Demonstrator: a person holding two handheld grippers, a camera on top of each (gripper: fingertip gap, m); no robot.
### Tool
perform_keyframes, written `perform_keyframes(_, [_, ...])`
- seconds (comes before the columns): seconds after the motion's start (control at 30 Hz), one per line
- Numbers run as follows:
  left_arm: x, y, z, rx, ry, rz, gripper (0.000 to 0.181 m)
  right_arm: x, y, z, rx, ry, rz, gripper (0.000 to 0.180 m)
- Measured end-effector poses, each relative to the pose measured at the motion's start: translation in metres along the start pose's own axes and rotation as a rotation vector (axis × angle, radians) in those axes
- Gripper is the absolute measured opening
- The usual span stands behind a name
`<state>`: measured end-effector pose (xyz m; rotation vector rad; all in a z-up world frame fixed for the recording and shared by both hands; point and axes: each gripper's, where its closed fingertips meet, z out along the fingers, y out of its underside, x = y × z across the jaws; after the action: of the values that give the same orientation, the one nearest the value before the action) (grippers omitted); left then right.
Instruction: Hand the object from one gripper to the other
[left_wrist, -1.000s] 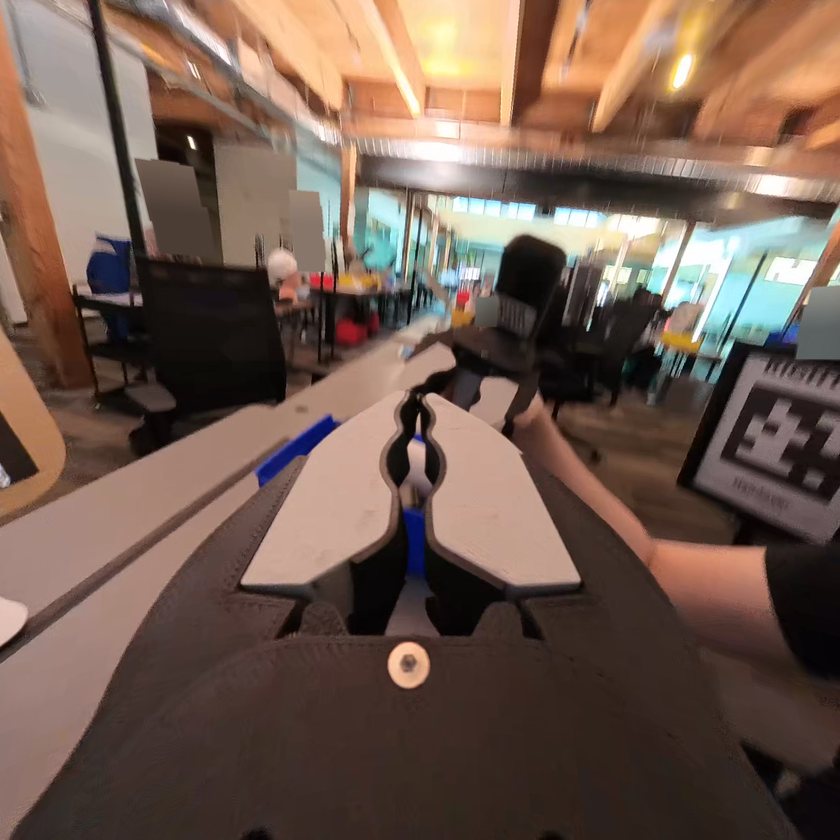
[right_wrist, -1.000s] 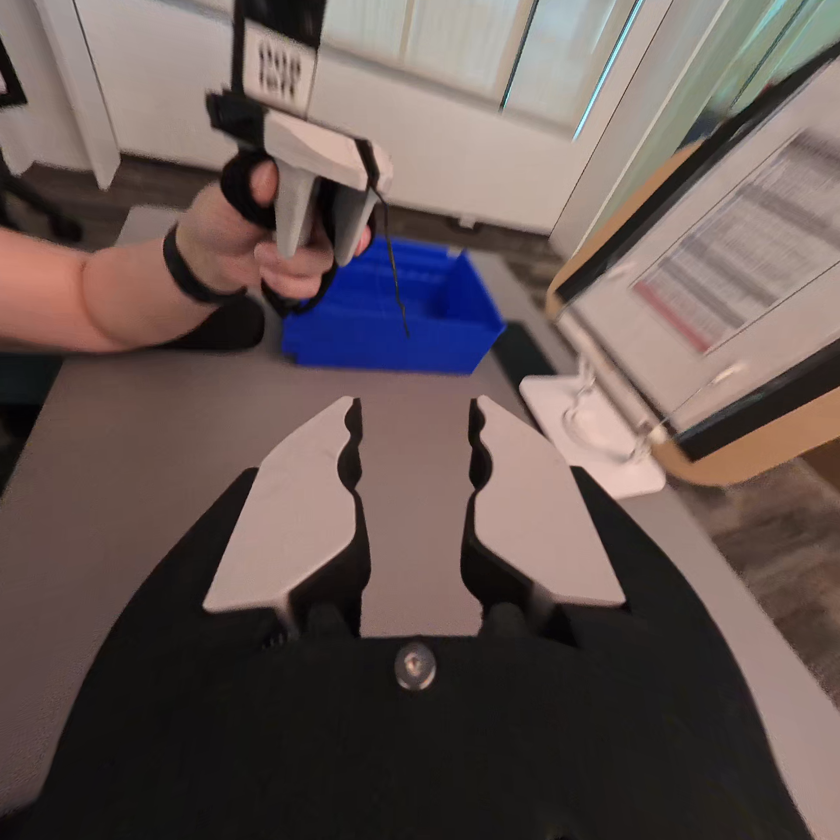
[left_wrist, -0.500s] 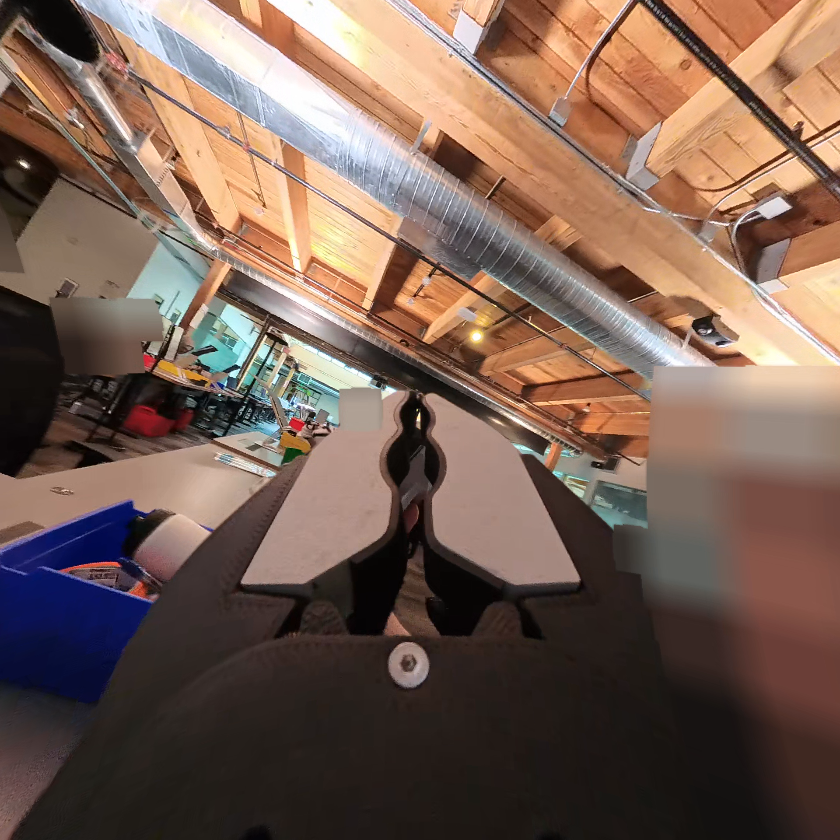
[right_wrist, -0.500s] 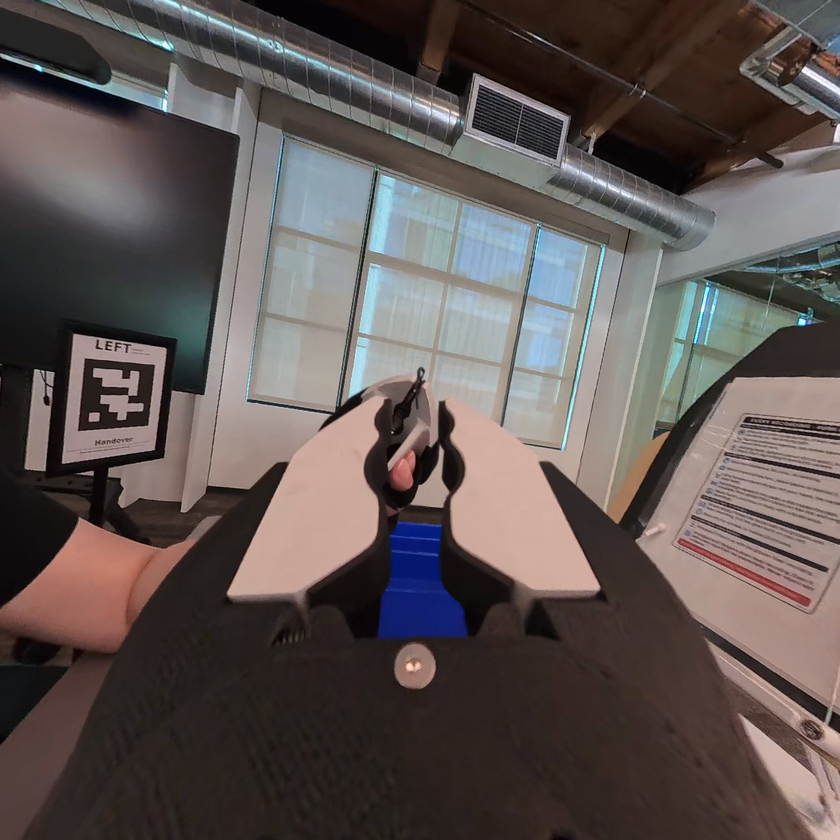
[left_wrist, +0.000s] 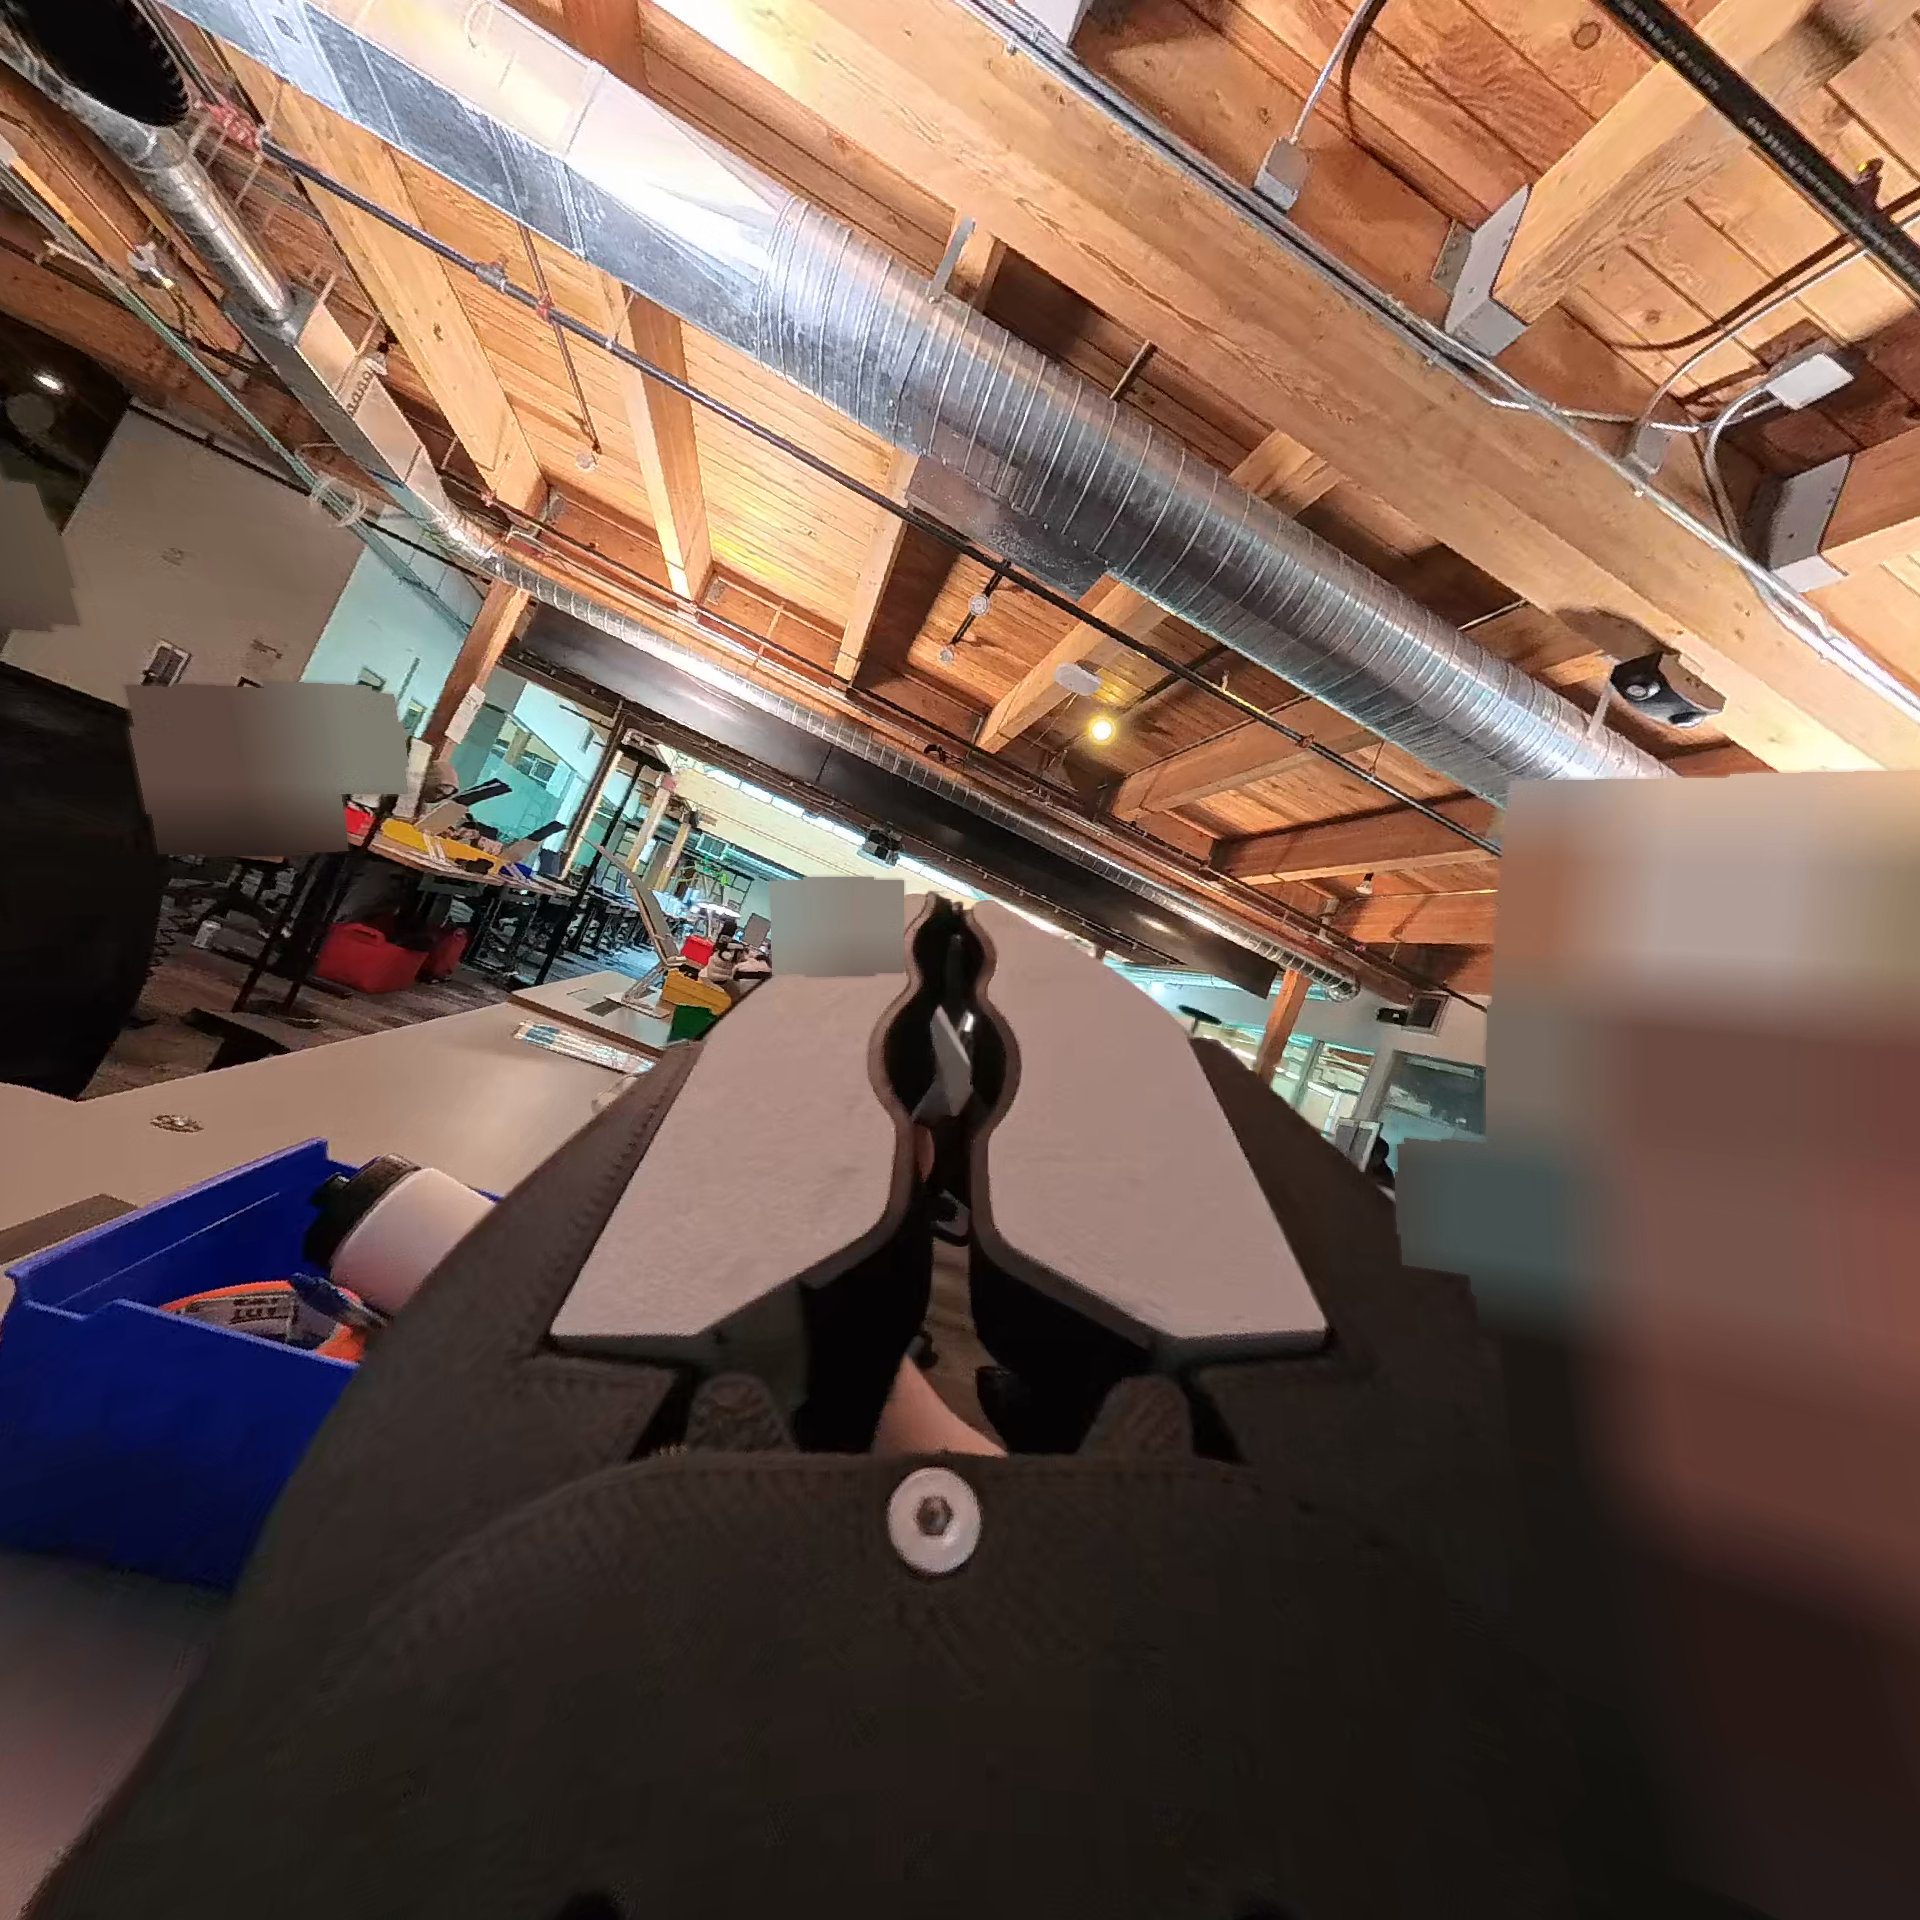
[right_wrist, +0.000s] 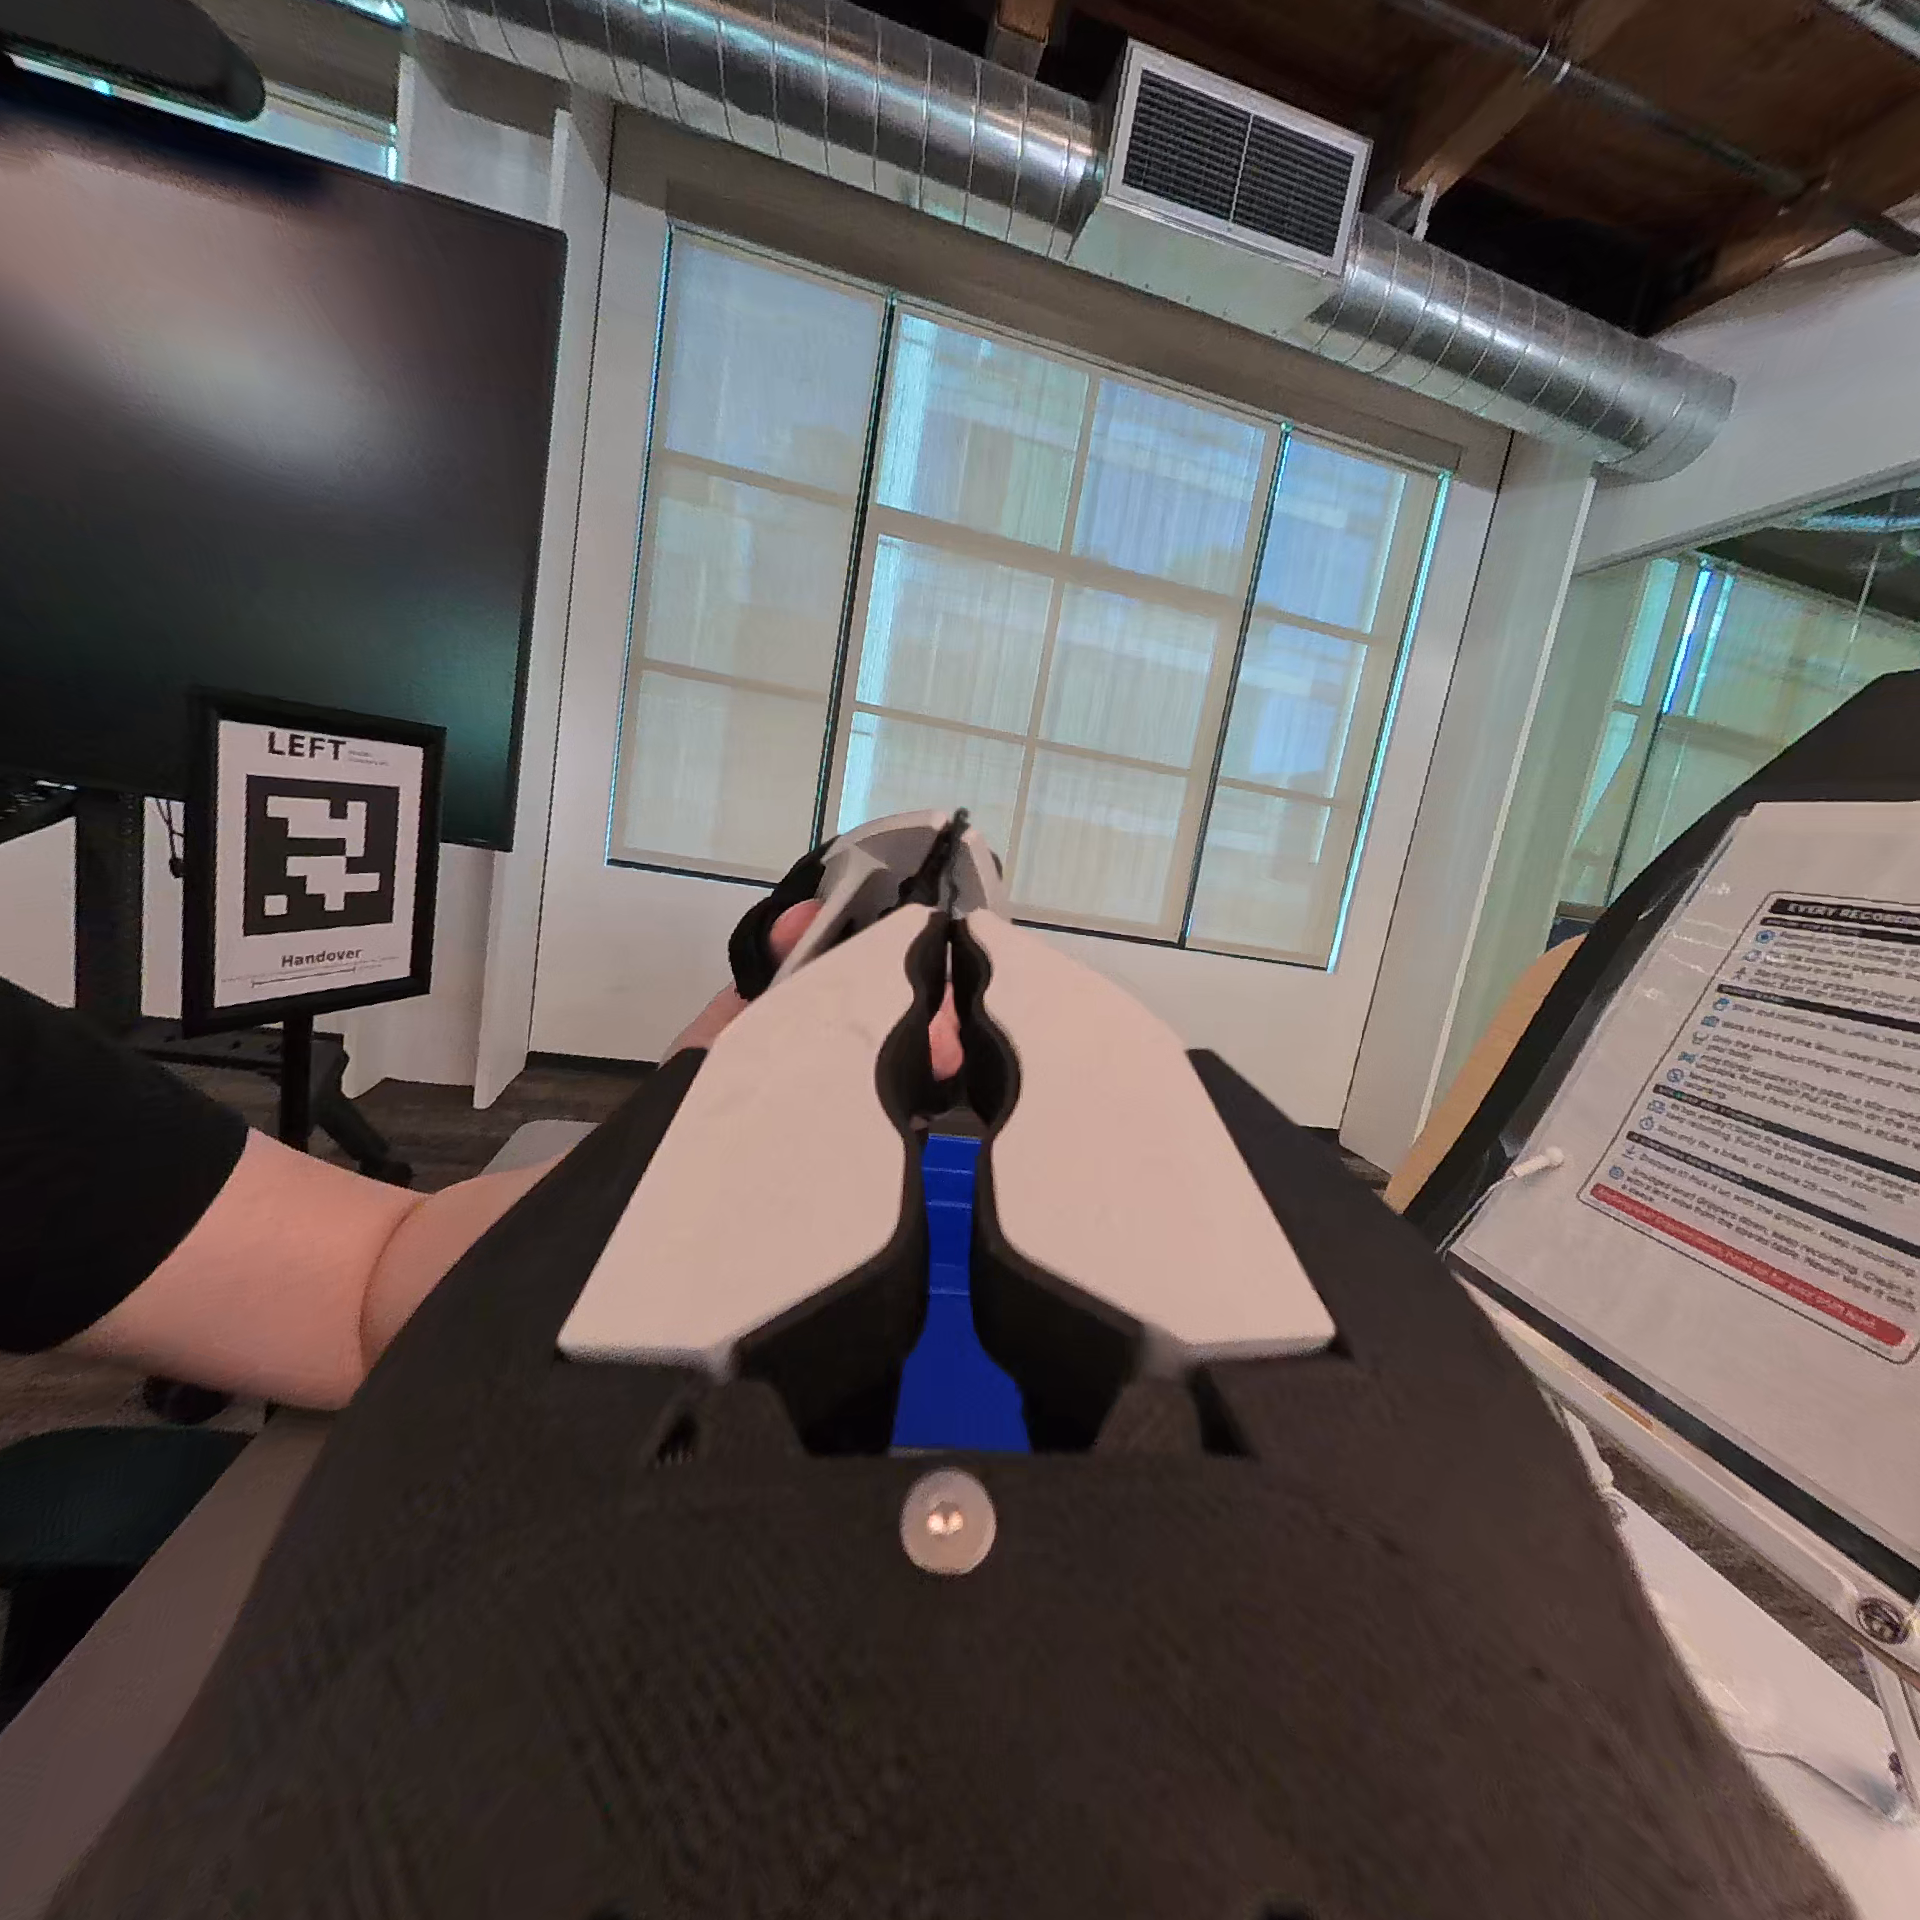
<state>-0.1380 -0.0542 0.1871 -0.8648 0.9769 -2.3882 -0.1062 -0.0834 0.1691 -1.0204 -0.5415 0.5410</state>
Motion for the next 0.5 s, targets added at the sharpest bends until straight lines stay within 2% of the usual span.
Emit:
perform_keyframes(0.03, [-0.002,-0.002,0.000,0.005,-0.020,0.023,0.003,0.001,0.000,0.000,-0.008,0.000,0.008,0.001])
perform_keyframes(0.1, [-0.004,-0.008,-0.001,-0.005,-0.073,0.129,0.046,0.008,0.000,-0.002,-0.041,0.021,0.063,0.001])
perform_keyframes(0.13, [-0.003,-0.010,-0.003,-0.031,-0.101,0.223,0.049,0.014,0.004,-0.004,-0.087,0.035,0.121,0.001])
perform_keyframes(0.23, [-0.004,-0.011,-0.009,-0.160,-0.244,0.616,0.044,0.024,0.026,-0.018,-0.293,0.030,0.367,0.001])
perform_keyframes(0.33, [-0.013,0.011,-0.014,-0.406,-0.368,0.936,0.017,0.035,0.051,-0.038,-0.480,0.085,0.489,0.001])
perform_keyframes(0.43, [-0.037,0.040,-0.017,-0.649,-0.488,1.175,0.025,0.041,0.065,-0.050,-0.576,0.146,0.515,0.001])
perform_keyframes(0.5, [-0.053,0.054,-0.017,-0.729,-0.551,1.355,0.023,0.038,0.071,-0.050,-0.623,0.160,0.515,0.001])
